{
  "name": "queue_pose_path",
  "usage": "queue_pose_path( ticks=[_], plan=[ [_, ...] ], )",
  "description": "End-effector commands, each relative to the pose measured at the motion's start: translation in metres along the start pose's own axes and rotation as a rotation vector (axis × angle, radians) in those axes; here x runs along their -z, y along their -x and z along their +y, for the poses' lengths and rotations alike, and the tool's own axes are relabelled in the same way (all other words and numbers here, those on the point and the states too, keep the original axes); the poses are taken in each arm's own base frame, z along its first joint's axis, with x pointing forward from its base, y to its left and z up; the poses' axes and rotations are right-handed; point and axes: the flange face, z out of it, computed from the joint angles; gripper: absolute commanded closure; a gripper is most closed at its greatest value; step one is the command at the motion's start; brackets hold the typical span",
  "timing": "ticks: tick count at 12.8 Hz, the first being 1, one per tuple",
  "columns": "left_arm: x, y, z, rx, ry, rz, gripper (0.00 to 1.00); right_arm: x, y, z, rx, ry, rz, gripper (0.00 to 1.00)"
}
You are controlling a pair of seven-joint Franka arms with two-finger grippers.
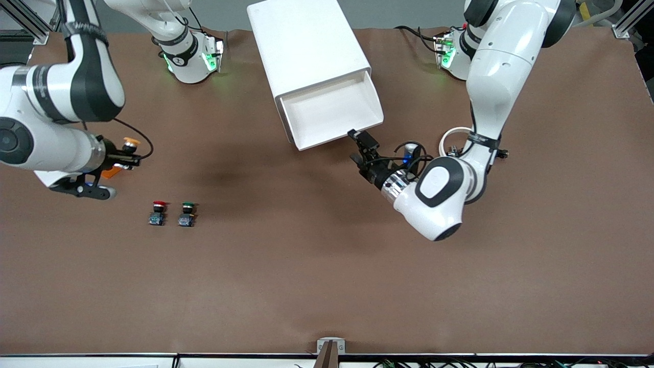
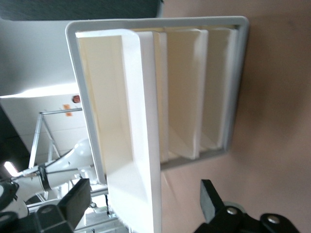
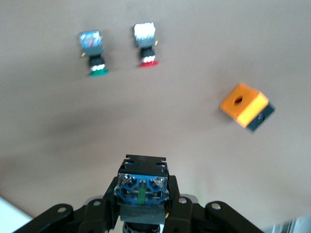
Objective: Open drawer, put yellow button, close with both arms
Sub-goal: 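Carry the yellow button over the open drawer with the right gripper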
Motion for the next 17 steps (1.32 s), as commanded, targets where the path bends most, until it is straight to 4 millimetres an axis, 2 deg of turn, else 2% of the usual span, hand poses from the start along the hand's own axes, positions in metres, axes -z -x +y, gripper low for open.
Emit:
queue_pose_path(
  ticks=[1,2,4,5,7,8,9,11,12,14,15,17],
  plan=[
    [0.052,-0.011,-0.016,-0.1,0.112,-0.026,0.0,0.037,0.032,-0.045,-0.102,-0.005,-0.031,0.74],
    [0.07,-0.02,-0.023,-0.155,0.173,-0.01,0.0,0.049,0.048,-0.066,-0.131,0.011,-0.02,0.73],
    [0.093,-0.034,-0.037,-0.257,0.275,0.061,0.0,0.066,0.09,-0.125,-0.215,0.038,0.022,0.73],
    [0.11,-0.043,-0.045,-0.317,0.327,0.091,0.0,0.069,0.115,-0.157,-0.272,0.03,0.028,0.74],
    [0.14,-0.062,-0.066,-0.504,0.415,0.185,0.0,0.073,0.154,-0.206,-0.38,-0.024,-0.001,0.74],
    [0.153,-0.071,-0.073,-0.546,0.442,0.21,0.0,0.076,0.176,-0.229,-0.43,-0.046,-0.011,0.73],
    [0.164,-0.079,-0.072,-0.548,0.462,0.218,0.0,0.079,0.189,-0.248,-0.489,-0.072,-0.021,0.73],
    [0.181,-0.081,-0.072,-0.596,0.564,0.255,0.0,0.076,0.202,-0.283,-0.578,-0.152,-0.027,0.73],
    [0.185,-0.085,-0.075,-0.619,0.593,0.312,0.0,0.067,0.21,-0.302,-0.603,-0.17,-0.025,0.73],
    [0.182,-0.088,-0.07,-0.676,0.615,0.479,0.0,0.046,0.213,-0.335,-0.721,-0.182,-0.025,0.72],
    [0.185,-0.091,-0.068,-0.74,0.609,0.534,0.0,0.038,0.215,-0.348,-0.742,-0.193,-0.024,0.72],
    [0.2,-0.096,-0.08,-0.914,0.621,0.583,0.0,0.024,0.215,-0.372,-0.802,-0.234,-0.021,0.72]
  ],
)
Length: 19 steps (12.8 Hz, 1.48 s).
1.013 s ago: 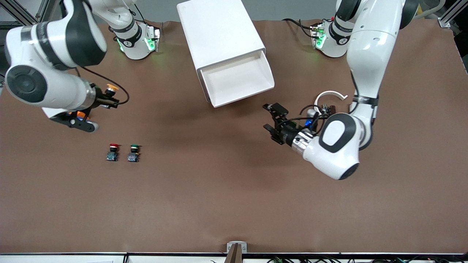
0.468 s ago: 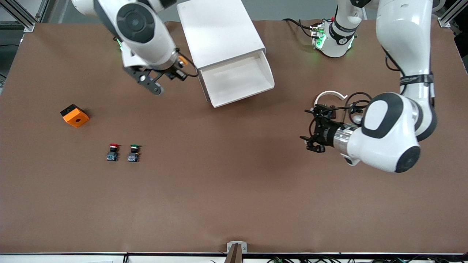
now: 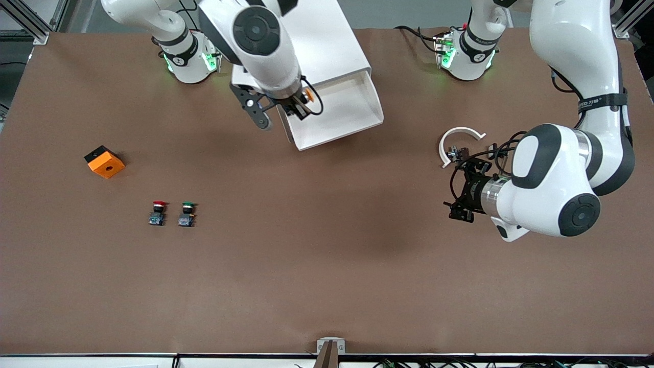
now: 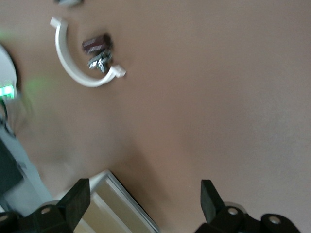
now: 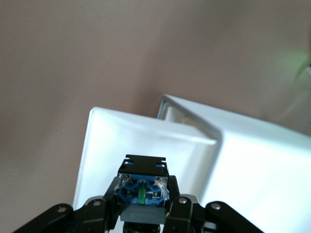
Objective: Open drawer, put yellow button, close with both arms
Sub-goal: 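Carry the yellow button over the open drawer with the right gripper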
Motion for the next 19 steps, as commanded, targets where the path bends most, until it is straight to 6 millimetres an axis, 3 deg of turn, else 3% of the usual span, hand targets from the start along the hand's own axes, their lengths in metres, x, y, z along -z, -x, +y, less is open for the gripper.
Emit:
queue_pose_path(
  ticks=[1,6,13,17,18,19],
  plan=[
    [0.032,-0.002,-0.014,-0.217,0.097,0.051,0.0,-0.017,0.018,-0.018,-0.079,-0.028,-0.022,0.72],
    [0.046,0.007,-0.023,-0.423,0.101,0.157,0.0,-0.062,0.045,-0.032,-0.046,-0.012,-0.015,0.7],
    [0.032,0.012,-0.031,-0.657,0.121,0.192,0.0,-0.078,0.055,-0.037,-0.034,-0.015,-0.015,0.64],
    [0.005,0.045,-0.032,-0.717,0.138,0.195,0.0,-0.078,0.057,-0.036,-0.029,-0.013,-0.013,0.44],
    [0.0,0.049,-0.033,-0.723,0.145,0.198,0.0,-0.078,0.057,-0.036,-0.028,-0.014,-0.013,0.18],
    [-0.005,0.055,-0.03,-0.735,0.157,0.203,0.0,-0.078,0.057,-0.036,-0.028,-0.012,-0.012,0.0]
  ],
)
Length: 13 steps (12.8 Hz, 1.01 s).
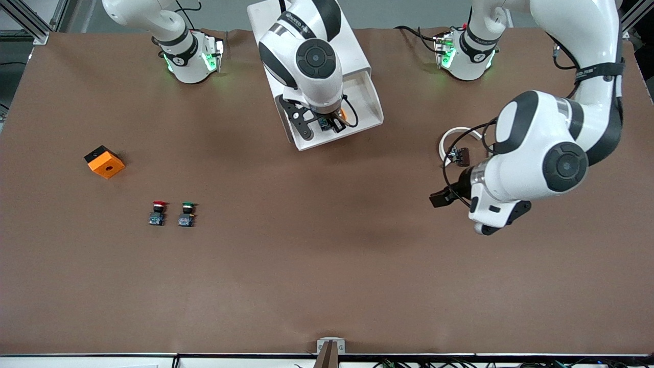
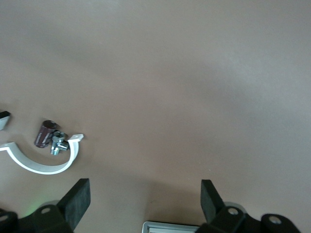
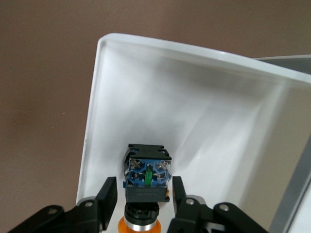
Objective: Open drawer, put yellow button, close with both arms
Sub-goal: 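Release the button into the drawer and raise the right gripper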
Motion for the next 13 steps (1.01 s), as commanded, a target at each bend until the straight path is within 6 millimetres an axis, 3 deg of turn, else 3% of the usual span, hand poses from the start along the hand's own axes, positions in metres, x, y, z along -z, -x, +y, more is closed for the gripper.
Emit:
queue_pose_path(
  ticks=[1,3,7,10,13],
  plan=[
    [-0.006,0.019,0.003,-0.042,0.001,0.032,0.0,0.007,0.006,-0.003,-0.008,-0.004,-0.018,0.0],
    [-0.014,0.032,0.014,-0.068,-0.008,0.03,0.0,0.023,0.005,-0.001,-0.008,-0.023,-0.026,0.0],
    [-0.053,0.089,0.057,-0.211,-0.087,0.11,0.0,0.098,-0.013,0.029,0.01,0.013,-0.019,0.0],
    [-0.078,0.132,0.087,-0.271,-0.082,0.126,0.0,0.158,-0.047,0.064,0.118,0.032,-0.018,0.0],
    [-0.1,0.162,0.102,-0.303,-0.061,0.117,0.0,0.204,-0.102,0.101,0.246,0.059,-0.029,0.0]
  ],
)
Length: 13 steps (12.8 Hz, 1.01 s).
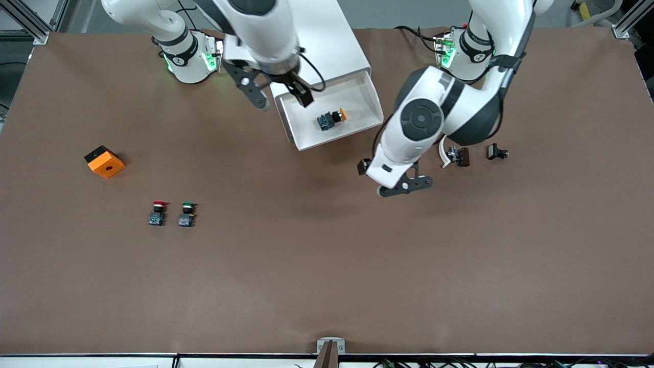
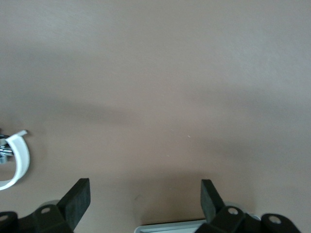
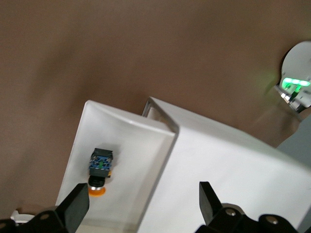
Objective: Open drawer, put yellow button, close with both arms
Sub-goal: 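Release the button into the drawer and raise the right gripper, then push the drawer closed with the left gripper while the right gripper withdraws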
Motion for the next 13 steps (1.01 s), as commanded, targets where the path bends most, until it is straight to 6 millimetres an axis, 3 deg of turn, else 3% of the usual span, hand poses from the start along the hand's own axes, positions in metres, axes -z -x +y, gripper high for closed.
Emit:
queue_pose_path(
  ticks=[1,4,5,7,9,11,13],
  plan=[
    [-0.006,0.026,0.014,-0.015,0.011,0.003,0.0,0.035,-0.047,0.047,0.118,0.007,-0.037,0.0],
    [-0.017,0.061,0.042,0.006,0.005,-0.018,0.0,0.053,-0.121,0.114,0.294,-0.022,-0.063,0.0],
    [-0.029,0.075,0.054,0.005,-0.005,-0.037,0.0,0.052,-0.169,0.148,0.379,-0.044,-0.08,0.0],
    [-0.034,0.087,0.06,0.013,-0.014,-0.056,0.0,0.047,-0.23,0.183,0.448,-0.073,-0.096,0.0],
    [-0.038,0.11,0.069,0.013,-0.03,-0.095,0.0,0.044,-0.28,0.21,0.529,-0.078,-0.06,0.0],
    [-0.037,0.129,0.073,0.016,-0.054,-0.14,0.0,0.044,-0.314,0.229,0.611,-0.058,0.02,0.0],
    [-0.038,0.151,0.081,0.024,-0.059,-0.183,0.0,0.041,-0.334,0.246,0.665,-0.084,0.061,0.0]
  ],
)
